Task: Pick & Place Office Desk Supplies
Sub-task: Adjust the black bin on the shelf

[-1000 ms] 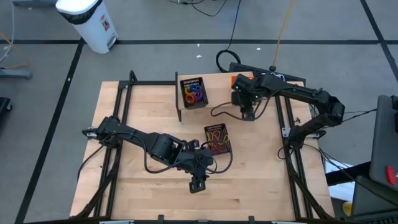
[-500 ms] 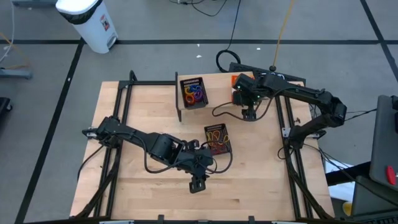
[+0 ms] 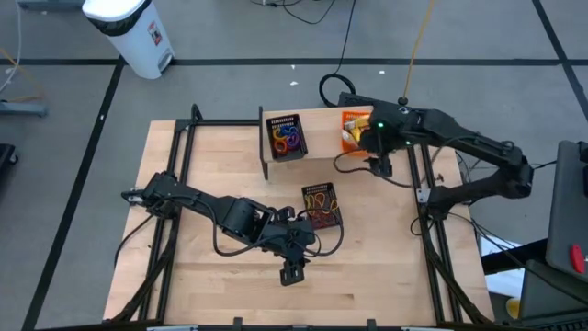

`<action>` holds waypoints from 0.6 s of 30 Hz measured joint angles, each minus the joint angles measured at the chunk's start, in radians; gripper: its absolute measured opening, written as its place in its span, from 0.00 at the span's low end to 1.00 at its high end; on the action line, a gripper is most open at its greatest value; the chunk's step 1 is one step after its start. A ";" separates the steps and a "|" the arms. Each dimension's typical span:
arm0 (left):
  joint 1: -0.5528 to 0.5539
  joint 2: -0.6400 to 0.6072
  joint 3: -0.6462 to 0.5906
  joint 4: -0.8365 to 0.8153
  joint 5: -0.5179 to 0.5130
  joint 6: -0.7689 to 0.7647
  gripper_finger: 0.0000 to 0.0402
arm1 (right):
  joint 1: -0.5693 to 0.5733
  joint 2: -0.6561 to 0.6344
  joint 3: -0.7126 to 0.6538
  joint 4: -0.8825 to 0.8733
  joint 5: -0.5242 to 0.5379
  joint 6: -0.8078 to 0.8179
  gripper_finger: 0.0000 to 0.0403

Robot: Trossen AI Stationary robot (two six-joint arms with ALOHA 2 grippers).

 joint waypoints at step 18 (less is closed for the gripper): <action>-0.004 0.000 0.000 0.006 0.062 -0.014 0.64 | 0.417 -0.150 -0.019 0.238 -0.249 0.337 0.71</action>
